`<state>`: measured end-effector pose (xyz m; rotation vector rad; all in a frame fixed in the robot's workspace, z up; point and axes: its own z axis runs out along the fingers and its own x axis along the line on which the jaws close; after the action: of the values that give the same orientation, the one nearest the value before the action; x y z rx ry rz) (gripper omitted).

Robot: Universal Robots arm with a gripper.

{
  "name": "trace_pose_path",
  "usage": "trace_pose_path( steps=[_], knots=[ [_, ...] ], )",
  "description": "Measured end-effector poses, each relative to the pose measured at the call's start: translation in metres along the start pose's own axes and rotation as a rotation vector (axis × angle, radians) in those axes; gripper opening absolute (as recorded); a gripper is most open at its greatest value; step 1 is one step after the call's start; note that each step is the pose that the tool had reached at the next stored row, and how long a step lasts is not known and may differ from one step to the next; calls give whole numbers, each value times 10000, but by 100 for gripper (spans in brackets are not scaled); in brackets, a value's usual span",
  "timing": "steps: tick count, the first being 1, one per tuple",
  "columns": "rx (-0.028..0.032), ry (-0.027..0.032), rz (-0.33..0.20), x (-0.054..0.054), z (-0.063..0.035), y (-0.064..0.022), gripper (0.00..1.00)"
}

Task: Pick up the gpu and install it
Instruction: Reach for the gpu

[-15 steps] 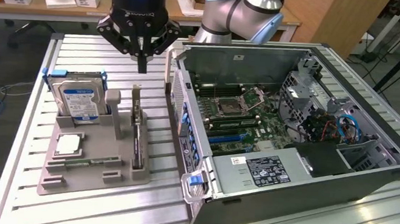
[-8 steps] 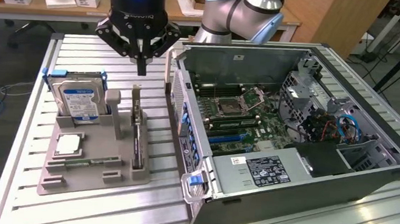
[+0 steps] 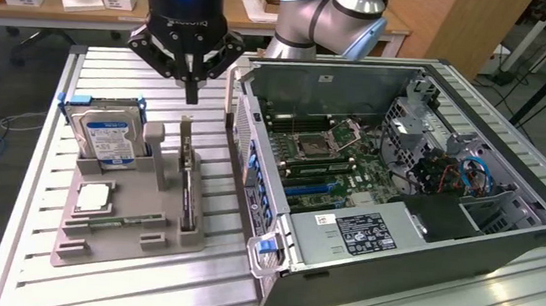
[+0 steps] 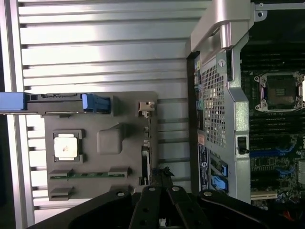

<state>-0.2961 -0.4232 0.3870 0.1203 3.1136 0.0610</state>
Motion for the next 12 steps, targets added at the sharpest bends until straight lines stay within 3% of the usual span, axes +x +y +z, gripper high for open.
trace_pose_path(
  steps=[8, 12],
  knots=[
    [0, 0, 2, 18, -2, -116, 11],
    [0, 0, 2, 18, -2, -119, 11]
  ],
)
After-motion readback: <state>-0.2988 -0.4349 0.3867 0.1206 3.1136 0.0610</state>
